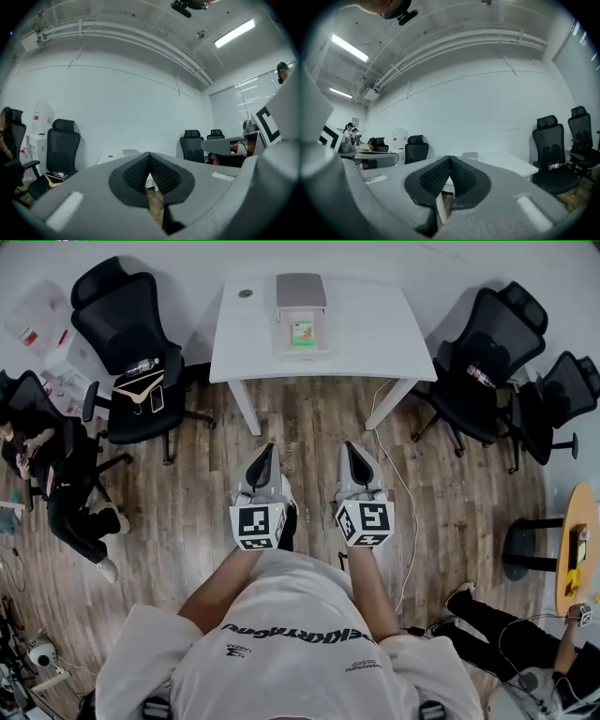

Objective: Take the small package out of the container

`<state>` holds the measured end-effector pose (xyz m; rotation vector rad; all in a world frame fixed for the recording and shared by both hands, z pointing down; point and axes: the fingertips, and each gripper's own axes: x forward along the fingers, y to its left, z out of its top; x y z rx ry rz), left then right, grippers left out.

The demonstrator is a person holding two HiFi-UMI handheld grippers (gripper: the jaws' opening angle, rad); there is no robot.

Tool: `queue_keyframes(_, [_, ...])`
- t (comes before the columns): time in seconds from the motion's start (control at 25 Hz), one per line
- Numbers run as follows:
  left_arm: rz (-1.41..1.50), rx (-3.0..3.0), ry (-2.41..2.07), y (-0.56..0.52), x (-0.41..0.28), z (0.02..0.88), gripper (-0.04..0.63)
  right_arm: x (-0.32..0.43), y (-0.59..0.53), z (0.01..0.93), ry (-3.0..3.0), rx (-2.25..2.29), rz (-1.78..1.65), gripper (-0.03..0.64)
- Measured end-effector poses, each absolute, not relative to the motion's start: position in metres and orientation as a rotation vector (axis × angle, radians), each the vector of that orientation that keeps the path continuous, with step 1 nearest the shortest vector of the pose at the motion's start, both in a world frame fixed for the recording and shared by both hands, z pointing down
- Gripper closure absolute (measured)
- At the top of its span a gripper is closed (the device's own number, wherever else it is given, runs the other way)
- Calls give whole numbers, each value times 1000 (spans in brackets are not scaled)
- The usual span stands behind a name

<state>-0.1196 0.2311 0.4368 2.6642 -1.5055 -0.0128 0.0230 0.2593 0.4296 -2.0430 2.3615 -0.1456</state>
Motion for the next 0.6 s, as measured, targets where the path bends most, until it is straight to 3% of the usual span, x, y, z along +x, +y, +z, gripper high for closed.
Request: queue_keyframes(0.6, [9,2648,-1488,91,-77,432,592,56,122,427,2377,-2045,-182,617])
